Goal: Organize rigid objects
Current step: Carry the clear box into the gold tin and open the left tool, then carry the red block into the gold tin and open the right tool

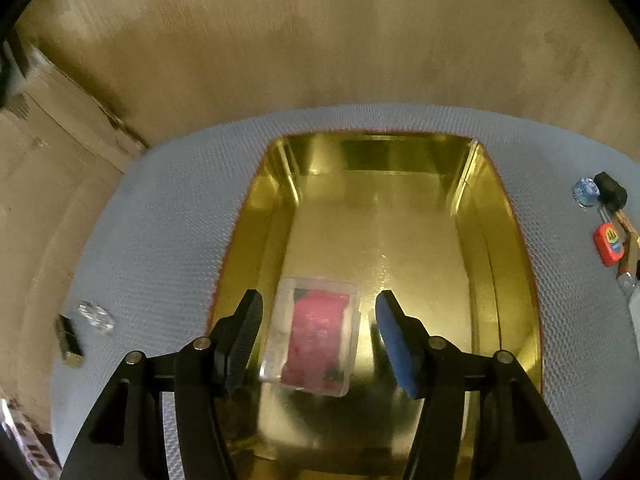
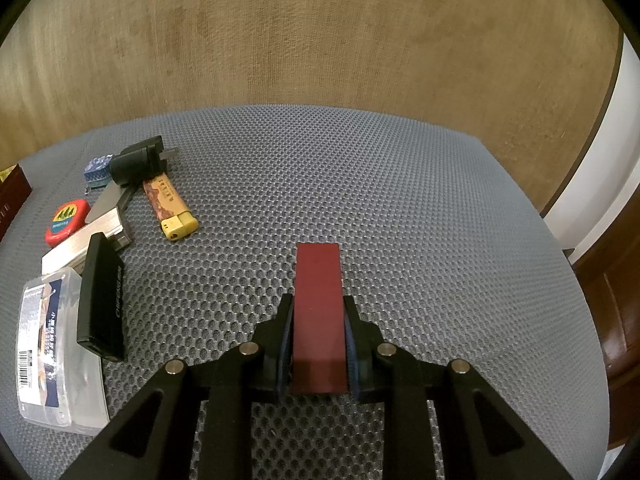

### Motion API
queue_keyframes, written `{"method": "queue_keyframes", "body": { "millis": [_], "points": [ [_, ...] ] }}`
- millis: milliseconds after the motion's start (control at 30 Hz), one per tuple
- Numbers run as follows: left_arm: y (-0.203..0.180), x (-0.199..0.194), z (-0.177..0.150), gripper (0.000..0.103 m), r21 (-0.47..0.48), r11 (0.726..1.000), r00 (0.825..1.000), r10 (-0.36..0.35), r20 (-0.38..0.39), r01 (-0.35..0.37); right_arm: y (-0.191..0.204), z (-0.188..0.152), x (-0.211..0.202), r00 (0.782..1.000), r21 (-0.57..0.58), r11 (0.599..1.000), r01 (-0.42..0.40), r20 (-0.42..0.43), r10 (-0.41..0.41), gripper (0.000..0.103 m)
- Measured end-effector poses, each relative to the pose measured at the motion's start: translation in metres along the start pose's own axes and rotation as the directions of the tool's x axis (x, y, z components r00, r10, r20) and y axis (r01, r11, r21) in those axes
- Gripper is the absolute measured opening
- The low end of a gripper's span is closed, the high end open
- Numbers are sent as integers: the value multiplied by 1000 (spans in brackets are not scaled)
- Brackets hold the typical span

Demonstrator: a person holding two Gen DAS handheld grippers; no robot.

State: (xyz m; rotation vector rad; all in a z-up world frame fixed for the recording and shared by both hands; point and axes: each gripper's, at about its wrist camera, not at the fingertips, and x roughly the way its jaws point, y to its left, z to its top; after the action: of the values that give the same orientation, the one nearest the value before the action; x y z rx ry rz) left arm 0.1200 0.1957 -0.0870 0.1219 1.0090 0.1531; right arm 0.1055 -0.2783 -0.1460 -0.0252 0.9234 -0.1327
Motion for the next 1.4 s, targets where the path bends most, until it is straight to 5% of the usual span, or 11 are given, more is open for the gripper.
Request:
{"method": "queue_keyframes", "body": {
  "millis": [600,900,1167,1400],
  "points": [
    [12,-44,-37,71,-34,999,991,34,131,-29,17,11,-7,994,31,995,95,-49,-94,22],
    [35,-55,-31,75,-127,992,986,1,166,21,35,25,-47,994,30,994,102,24,-103,22],
    [36,-52,-28,76,-144,989,989,-11,146,32,88,51,-78,995,-46,998,-35,90,39,22],
    [40,-48,-29,78,-156,987,991,-13,135,34,180,62,-98,969,-171,965,-199,114,220,22]
  ]
}}
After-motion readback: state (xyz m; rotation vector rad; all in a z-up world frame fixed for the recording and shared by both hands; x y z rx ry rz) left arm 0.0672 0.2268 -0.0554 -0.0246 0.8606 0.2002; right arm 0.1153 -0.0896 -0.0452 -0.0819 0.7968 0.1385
